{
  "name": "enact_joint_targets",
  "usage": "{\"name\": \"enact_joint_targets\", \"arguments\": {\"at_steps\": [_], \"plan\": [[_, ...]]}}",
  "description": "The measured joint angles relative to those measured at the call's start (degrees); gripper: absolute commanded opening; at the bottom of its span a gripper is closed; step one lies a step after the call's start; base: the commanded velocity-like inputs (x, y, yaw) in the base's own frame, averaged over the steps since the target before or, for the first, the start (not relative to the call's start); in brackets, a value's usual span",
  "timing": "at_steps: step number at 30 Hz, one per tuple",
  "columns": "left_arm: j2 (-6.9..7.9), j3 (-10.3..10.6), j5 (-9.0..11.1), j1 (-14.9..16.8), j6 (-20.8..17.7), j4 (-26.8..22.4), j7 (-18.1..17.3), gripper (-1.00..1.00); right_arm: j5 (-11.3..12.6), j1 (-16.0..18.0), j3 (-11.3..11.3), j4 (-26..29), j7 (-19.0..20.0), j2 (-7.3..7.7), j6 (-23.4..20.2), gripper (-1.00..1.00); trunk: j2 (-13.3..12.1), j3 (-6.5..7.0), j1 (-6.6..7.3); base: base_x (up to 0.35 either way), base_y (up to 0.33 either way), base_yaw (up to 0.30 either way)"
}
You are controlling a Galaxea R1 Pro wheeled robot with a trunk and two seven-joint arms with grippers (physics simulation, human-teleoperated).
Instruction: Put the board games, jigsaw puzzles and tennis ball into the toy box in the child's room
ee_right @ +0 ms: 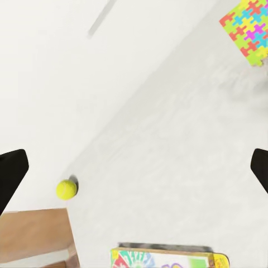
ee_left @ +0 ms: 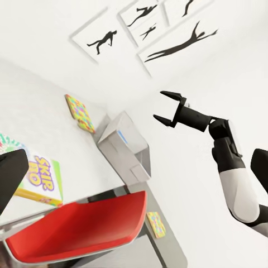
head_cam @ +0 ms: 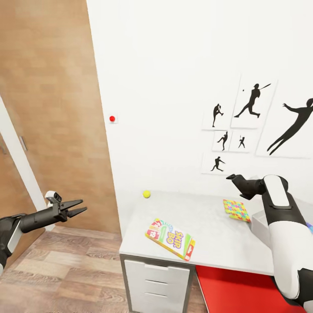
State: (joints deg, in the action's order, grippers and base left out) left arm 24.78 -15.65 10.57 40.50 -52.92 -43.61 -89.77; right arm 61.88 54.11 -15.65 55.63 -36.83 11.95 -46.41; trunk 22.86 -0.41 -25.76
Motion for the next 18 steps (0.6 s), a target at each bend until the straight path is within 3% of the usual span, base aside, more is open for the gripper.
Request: {"name": "enact_joint_targets", "arguments": {"at_steps": [12,18], "plan": [[0.08,-0.1,0.0,0.0,0.0,0.0,0.0,1.00,-0.1,0.1,2.0,-0.2,-0.1,-0.71,0.2,1.00,0.0,0.00,0.00,-0.002,0.008,0.011],[0.08,-0.1,0.0,0.0,0.0,0.0,0.0,1.00,-0.1,0.1,2.2,-0.2,-0.1,-0.91,0.2,1.00,0.0,0.00,0.00,0.000,0.116,0.000]]}}
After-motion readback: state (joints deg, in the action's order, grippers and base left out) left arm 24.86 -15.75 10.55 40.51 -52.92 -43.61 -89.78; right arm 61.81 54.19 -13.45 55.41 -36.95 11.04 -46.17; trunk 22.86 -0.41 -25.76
